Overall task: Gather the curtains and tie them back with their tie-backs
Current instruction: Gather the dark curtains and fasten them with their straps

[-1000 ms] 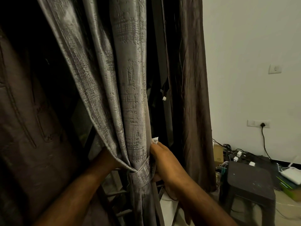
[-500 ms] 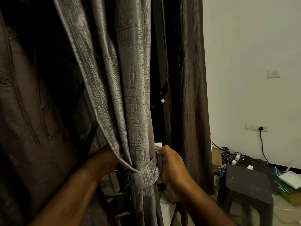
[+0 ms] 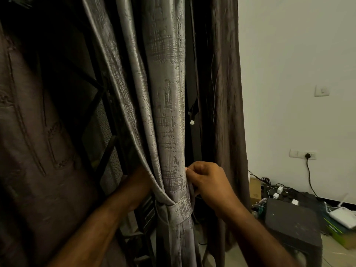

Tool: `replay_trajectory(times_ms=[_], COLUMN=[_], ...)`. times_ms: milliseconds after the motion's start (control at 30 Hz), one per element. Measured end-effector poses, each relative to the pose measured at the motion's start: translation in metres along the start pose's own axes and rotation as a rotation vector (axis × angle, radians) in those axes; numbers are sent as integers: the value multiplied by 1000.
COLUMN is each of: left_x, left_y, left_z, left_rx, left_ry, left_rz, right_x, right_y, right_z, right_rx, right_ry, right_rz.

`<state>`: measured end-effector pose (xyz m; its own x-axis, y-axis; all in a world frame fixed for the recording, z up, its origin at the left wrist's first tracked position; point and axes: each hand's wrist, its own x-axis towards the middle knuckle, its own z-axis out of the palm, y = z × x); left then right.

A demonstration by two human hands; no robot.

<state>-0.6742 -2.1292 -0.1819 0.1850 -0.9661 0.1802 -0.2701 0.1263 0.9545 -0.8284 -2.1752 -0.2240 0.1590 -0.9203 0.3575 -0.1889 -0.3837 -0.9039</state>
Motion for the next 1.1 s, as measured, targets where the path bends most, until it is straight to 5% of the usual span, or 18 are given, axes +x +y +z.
replay_trajectory(times_ms=[267, 433, 600, 833, 1100], left_x=[3, 5, 12, 15, 26], left_y=[7, 7, 8, 37, 70], left_z=[15, 16, 21, 26, 42], left_rx=[110, 65, -158, -41, 256], left_ry=[22, 36, 277, 659, 504], left_rz=[157, 75, 51, 643, 1042], right_x=[18, 29, 40, 54, 74], right_y=[3, 2, -5, -29, -55], right_z=[-18, -19, -30, -41, -60], right_rx=[-28, -100, -201, -320, -417], right_ry=[-88, -118, -142, -35, 197], right_rz=[-51, -12, -70, -111, -189])
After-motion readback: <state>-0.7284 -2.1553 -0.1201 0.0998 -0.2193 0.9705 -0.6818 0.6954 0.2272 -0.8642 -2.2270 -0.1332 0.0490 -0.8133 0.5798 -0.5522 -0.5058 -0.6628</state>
